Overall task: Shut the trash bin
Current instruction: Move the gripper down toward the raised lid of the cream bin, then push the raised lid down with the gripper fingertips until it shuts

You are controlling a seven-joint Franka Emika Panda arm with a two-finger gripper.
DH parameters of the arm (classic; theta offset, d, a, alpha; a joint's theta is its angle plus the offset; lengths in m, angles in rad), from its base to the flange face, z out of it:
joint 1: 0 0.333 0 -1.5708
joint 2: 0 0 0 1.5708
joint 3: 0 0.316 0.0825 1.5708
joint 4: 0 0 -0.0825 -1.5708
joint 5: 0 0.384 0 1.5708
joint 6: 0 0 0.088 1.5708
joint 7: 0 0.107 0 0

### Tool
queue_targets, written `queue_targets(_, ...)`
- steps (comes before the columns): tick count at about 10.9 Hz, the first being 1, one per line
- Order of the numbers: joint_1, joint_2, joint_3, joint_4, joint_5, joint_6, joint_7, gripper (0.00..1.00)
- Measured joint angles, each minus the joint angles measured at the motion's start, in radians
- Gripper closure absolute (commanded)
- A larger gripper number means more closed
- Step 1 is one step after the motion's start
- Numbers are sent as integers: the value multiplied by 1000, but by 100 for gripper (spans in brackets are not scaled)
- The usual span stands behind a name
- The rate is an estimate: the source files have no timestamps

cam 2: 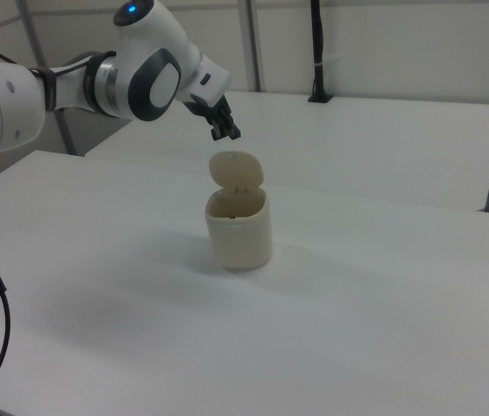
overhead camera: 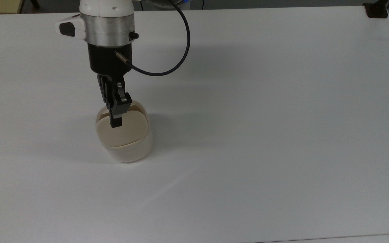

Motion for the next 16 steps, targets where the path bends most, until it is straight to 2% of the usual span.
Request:
queue_targets(5,0,1,0,-19,-2,0,-17,100)
queue_targets(8,-2,-9,0,-60,-2,-2,-76,100)
queue_targets(16,-18,-77,0,-109,-2,-141,-225,100)
